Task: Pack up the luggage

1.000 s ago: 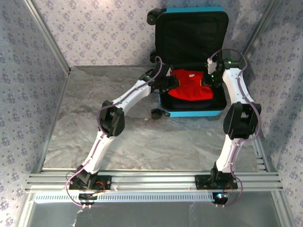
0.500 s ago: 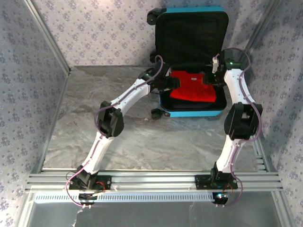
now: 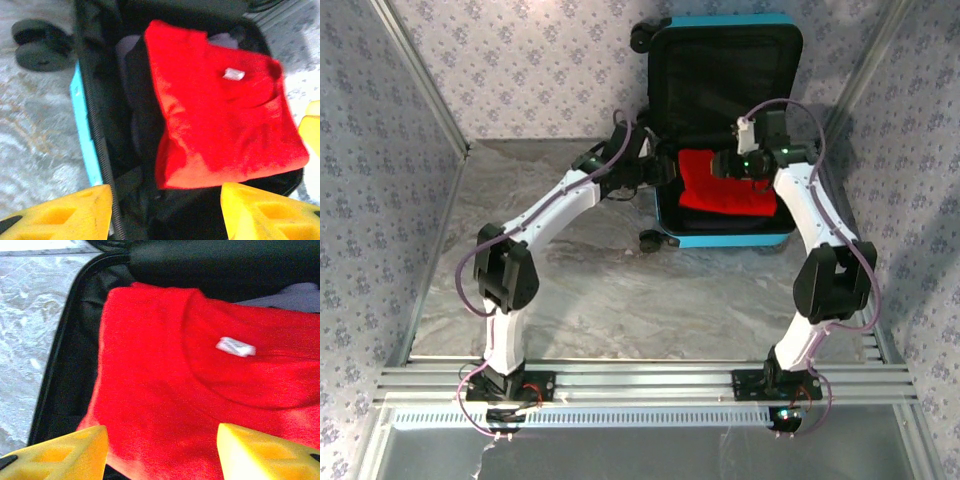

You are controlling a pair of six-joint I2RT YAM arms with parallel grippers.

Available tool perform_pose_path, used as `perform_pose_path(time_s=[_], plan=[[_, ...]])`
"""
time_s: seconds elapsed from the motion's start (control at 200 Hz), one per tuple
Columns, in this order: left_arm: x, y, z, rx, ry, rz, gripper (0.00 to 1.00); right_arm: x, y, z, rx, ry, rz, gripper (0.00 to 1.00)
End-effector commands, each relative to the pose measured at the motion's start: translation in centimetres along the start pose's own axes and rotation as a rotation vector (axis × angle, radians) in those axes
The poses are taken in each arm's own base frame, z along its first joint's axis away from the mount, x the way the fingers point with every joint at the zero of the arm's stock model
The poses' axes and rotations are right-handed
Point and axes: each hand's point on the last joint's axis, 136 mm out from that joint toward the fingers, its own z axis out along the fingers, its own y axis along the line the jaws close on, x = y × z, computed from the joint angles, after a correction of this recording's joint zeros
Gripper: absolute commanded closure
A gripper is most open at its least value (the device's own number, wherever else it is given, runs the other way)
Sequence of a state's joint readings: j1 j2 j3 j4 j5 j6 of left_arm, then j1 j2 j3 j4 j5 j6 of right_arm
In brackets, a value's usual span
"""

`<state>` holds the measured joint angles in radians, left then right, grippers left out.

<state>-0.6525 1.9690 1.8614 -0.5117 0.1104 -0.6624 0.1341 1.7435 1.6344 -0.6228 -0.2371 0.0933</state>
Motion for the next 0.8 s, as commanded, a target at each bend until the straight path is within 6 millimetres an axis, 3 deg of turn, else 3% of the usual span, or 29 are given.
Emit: perform_pose_path(time_s=[0.0, 0.26, 0.505, 0.65, 0.795], plan=[[0.9, 1.2, -1.2, -0.017, -0.016, 0.005, 0.41, -0.6, 1.2, 2.5, -0.085, -0.050, 0.045, 0.40], [5.6, 5.6, -2.6, -0.088, 0.014, -0.052, 0.41, 0.0, 1.9, 8.9, -0.194, -0.109, 0.129, 0.41], [8.4, 8.4, -3.5, -0.142, 0.029, -0.087, 0.41, 3.9, -0.3, 14.1, -0.148, -0.001, 0.178, 0.43], [8.8, 8.8, -4.0, -0.152, 0.030, -0.087, 0.41, 3.8, -0.4, 14.1, -0.154, -0.001, 0.179, 0.43], [8.9, 9.3, -4.3, -0.171, 0.022, -0.089, 0.41, 1.1, 0.2, 11.2, -0.153, -0.063, 0.135, 0.43]])
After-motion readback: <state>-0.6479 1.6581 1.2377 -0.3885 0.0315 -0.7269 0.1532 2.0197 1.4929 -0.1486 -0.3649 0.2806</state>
